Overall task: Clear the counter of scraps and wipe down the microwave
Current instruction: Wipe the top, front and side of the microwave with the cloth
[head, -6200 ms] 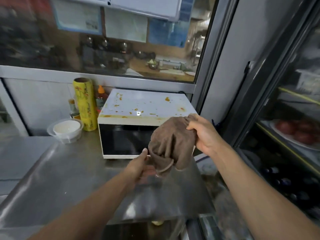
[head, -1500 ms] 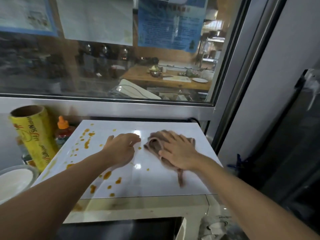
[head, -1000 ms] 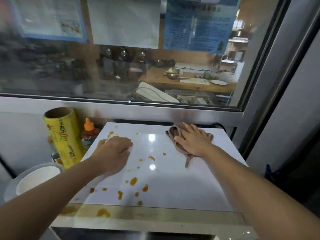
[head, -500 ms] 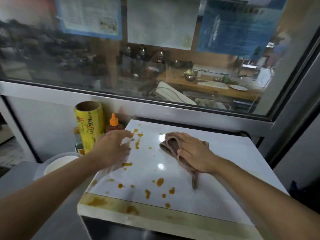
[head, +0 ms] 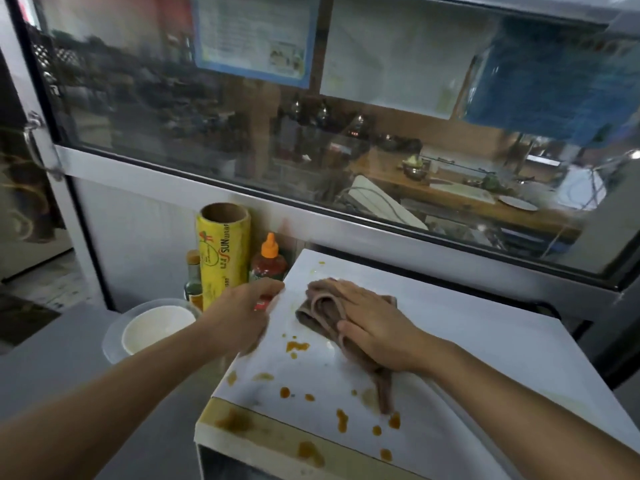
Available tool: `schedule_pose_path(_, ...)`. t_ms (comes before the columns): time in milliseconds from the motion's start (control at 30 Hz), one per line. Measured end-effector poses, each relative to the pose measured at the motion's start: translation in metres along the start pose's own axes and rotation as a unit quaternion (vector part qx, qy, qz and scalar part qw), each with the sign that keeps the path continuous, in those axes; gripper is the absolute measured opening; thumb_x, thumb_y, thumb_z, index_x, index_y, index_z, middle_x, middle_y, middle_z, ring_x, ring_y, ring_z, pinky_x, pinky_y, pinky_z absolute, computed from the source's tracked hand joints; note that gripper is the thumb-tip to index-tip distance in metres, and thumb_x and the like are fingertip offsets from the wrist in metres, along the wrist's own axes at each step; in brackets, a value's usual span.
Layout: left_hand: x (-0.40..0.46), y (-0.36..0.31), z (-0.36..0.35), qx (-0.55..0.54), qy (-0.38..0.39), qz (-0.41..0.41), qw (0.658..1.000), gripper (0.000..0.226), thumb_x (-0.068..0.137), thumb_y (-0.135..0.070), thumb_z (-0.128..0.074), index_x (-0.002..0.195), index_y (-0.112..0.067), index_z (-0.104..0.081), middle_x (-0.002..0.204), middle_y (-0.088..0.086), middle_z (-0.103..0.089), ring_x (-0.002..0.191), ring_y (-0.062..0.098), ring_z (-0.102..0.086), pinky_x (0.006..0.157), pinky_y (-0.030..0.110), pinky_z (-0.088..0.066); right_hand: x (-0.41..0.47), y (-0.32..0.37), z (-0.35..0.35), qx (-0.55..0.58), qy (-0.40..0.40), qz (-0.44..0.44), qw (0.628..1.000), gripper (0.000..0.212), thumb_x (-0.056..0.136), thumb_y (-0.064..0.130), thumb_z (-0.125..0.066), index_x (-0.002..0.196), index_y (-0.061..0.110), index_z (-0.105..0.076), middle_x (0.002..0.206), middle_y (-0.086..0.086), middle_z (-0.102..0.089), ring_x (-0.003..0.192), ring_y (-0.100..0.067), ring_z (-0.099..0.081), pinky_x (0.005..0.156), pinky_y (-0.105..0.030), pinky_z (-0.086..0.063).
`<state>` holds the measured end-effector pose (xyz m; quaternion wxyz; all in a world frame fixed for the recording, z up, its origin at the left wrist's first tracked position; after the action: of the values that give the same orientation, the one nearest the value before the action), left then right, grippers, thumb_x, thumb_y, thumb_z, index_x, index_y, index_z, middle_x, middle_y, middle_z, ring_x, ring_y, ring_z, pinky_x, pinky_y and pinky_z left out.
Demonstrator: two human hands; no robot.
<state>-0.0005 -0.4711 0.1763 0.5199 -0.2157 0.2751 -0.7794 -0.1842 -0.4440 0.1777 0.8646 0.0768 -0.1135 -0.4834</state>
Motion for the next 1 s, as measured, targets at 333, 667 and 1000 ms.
schedule_pose_path(333,0.003,0.02,-0.003,-0.155,-0.013,0.073,0.985,0.073,0.086,0.0,-0.055,0.146,-0.017,-0.017,0.138,0.003,-0.047,0.12,0.014,-0.05,0.102,0.036,-0.043,0.116,-0.038,-0.012,-0.035,-0.01,-0.102,0.994,0.05,0.092,0.019,-0.036,0.142,0.023,-0.037,0.149,-0.002,-0.034,0.136,-0.022,-0.028,0.113,-0.041,-0.024)
schedule_pose_path(667,-0.047,0.039,0.012,-0.191,-0.016,0.083,0.978,0.047,0.092,0.0,-0.047,0.135,-0.018,-0.038,0.127,0.008,-0.052,0.114,0.025,-0.052,0.099,0.043,-0.045,0.017,0.079,-0.029,-0.019,0.049,0.067,0.996,0.061,0.087,0.042,-0.029,0.147,0.037,-0.017,0.155,0.011,-0.016,0.142,-0.01,-0.009,0.114,-0.031,-0.009)
schedule_pose_path(1000,-0.094,0.047,0.014,-0.185,-0.013,0.096,0.978,0.041,0.092,-0.007,-0.047,0.13,-0.021,-0.045,0.123,0.0,-0.055,0.115,0.019,-0.051,0.097,0.033,-0.041,0.035,0.075,-0.037,-0.074,0.052,-0.067,0.994,0.059,0.089,0.052,-0.021,0.145,0.034,-0.026,0.156,0.009,-0.01,0.142,-0.019,-0.009,0.115,-0.047,-0.013)
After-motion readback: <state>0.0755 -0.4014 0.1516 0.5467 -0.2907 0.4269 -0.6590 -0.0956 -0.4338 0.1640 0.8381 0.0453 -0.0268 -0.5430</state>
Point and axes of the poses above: each hand's wrist, its own x-axis towards the middle knuckle, its own z-axis out of the back of the hand, y = z × x, the point moved 6 cm from there along x, towards the middle knuckle
